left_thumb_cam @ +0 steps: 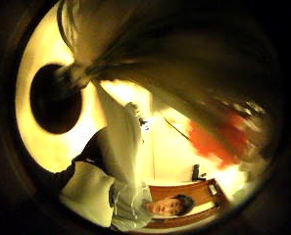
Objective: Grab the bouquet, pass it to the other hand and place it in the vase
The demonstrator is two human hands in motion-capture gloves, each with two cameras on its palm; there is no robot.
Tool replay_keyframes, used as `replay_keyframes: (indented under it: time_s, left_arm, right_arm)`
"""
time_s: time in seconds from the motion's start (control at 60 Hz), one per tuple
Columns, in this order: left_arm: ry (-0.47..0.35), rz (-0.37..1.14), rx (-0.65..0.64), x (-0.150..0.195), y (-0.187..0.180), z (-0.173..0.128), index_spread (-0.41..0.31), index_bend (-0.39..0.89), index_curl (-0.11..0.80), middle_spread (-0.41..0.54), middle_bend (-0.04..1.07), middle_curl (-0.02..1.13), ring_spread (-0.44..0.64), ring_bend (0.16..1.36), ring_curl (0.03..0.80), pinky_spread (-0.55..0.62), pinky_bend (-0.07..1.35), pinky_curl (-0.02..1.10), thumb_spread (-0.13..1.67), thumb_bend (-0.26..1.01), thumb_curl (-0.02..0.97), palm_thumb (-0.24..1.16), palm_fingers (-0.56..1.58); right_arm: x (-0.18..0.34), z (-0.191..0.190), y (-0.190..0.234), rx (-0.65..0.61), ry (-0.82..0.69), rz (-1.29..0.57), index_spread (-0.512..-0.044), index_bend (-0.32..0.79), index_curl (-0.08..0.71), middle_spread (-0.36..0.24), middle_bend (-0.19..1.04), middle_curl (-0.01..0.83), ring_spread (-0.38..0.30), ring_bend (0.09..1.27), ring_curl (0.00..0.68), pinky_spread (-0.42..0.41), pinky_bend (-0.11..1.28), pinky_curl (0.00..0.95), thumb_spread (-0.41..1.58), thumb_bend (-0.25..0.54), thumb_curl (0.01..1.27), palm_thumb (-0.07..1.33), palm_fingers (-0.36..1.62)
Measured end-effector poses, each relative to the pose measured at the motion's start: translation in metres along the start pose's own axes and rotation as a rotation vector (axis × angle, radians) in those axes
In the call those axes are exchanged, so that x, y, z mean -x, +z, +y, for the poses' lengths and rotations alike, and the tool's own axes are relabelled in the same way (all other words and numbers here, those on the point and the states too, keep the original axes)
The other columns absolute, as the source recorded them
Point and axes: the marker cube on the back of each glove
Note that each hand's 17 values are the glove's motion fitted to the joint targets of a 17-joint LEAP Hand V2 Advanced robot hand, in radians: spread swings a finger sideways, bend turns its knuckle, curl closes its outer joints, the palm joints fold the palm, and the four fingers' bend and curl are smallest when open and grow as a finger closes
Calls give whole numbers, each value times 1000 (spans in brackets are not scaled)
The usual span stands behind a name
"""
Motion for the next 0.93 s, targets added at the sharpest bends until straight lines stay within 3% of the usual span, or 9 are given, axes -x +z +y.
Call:
replay_keyframes:
  time_s: [0.067, 0.15, 0.217, 0.283, 0.367, 0.533, 0.717, 0.783, 0.933]
  left_arm:
    - [144, -97, -48, 27, 2, -7, 71, 8, 312, 200, 261, 364, 263, 583, 324, 287, 456, 353, 871, -53, 371, 333, -311]
    - [115, -173, -90, 55, 2, -2, 122, 23, 249, 319, 191, 315, 381, 548, 290, 399, 421, 323, 839, -43, 366, 323, -287]
    - [109, -159, -52, 66, 6, 12, 145, 30, 210, 378, 173, 297, 439, 523, 276, 452, 401, 311, 826, -39, 364, 321, -275]
    - [104, -136, -71, 71, 7, 18, 158, 35, 177, 413, 167, 285, 479, 510, 268, 486, 388, 304, 819, -37, 361, 323, -263]
    - [67, -133, -124, 78, 7, 17, 167, 43, 144, 436, 161, 272, 512, 506, 263, 512, 372, 298, 815, -38, 355, 320, -248]
    - [79, -93, -166, 92, 15, 6, 170, 51, 98, 453, 157, 250, 541, 496, 259, 529, 361, 297, 813, -37, 350, 316, -231]
    - [165, 3, -164, 96, 21, 1, 166, 51, 64, 448, 168, 239, 544, 497, 257, 527, 348, 299, 820, -34, 344, 314, -212]
    - [206, 7, -193, 98, 19, -2, 160, 58, 58, 440, 171, 237, 543, 498, 258, 524, 344, 299, 822, -34, 343, 314, -202]
    - [187, -1, -245, 104, 15, -3, 155, 59, 47, 433, 177, 240, 536, 505, 259, 512, 336, 304, 827, -34, 340, 318, -190]
  right_arm:
    - [-7, 5, -1, 34, 45, -56, -394, 139, 219, -118, 242, 372, -22, 437, 313, 259, 336, 334, 1081, -21, 349, 607, 356]
    - [-20, 21, -4, 124, 309, -45, -390, 140, 224, -118, 230, 369, -22, 428, 312, 260, 326, 335, 1087, -21, 350, 607, 362]
    - [-13, 22, -11, 7, 91, 21, -387, 142, 229, -118, 224, 368, -22, 422, 312, 261, 315, 334, 1090, -22, 350, 607, 367]
    - [-16, 27, -18, -32, 78, 75, -384, 139, 232, -118, 221, 369, -22, 415, 312, 261, 307, 333, 1092, -22, 350, 607, 372]
    - [-25, 23, -23, -15, 23, 48, -381, 142, 236, -115, 214, 369, -22, 405, 312, 262, 299, 334, 1094, -22, 349, 610, 378]
    - [-43, 26, -23, 34, 204, 108, -379, 144, 245, -108, 200, 369, -22, 388, 313, 266, 284, 335, 1096, -21, 350, 614, 389]
    - [-34, 20, -7, 57, 30, -29, -378, 139, 250, -106, 197, 370, -22, 375, 315, 264, 266, 338, 1097, -22, 350, 615, 398]
    - [-40, 14, -7, -32, -48, 63, -375, 139, 251, -106, 198, 370, -23, 369, 315, 261, 260, 339, 1098, -22, 350, 615, 397]
    - [-34, 35, 2, 139, 270, 53, -369, 136, 252, -105, 195, 370, -16, 364, 316, 260, 253, 341, 1104, -19, 351, 620, 400]
